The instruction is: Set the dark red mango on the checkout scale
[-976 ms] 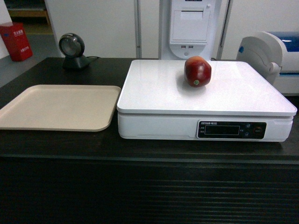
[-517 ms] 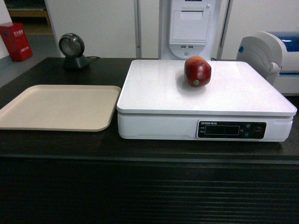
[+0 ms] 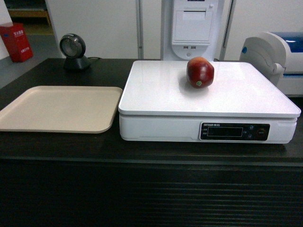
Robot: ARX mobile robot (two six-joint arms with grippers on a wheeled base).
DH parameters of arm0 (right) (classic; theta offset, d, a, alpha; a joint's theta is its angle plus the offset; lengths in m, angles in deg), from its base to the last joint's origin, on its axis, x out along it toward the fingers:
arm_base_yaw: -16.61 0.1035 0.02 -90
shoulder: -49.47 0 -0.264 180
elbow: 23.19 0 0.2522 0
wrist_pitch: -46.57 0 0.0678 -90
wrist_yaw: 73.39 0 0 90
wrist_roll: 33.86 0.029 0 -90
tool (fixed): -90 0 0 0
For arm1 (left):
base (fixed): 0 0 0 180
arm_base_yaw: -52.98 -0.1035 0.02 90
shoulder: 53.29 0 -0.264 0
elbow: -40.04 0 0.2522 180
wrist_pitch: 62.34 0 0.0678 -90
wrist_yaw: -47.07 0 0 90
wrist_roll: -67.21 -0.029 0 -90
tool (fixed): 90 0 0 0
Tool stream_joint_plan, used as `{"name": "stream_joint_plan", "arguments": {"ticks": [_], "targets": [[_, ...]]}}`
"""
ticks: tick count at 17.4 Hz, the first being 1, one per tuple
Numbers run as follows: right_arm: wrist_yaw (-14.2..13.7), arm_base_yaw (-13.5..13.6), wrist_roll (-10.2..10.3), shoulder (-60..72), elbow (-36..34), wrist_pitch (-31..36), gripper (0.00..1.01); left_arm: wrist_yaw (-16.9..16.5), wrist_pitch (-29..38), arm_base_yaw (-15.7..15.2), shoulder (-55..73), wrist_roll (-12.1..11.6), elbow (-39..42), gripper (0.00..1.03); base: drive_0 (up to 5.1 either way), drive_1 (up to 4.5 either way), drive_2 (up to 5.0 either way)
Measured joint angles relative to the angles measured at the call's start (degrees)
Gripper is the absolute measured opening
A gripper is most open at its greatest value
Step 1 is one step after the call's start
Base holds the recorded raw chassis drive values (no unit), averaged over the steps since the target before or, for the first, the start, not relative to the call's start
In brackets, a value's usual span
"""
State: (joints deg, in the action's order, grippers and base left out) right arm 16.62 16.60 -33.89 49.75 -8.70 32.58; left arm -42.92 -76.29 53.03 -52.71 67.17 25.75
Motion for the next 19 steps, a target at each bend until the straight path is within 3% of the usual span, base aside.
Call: {"name": "stream_joint_plan", "arguments": {"ticks": [19], "targets": [[-0.02, 0.0, -0.02, 0.0, 0.0, 0.02, 0.98, 0.0, -0.02, 0.0, 0.0, 0.0, 0.0, 0.98, 0.0, 0.0, 0.0]]}}
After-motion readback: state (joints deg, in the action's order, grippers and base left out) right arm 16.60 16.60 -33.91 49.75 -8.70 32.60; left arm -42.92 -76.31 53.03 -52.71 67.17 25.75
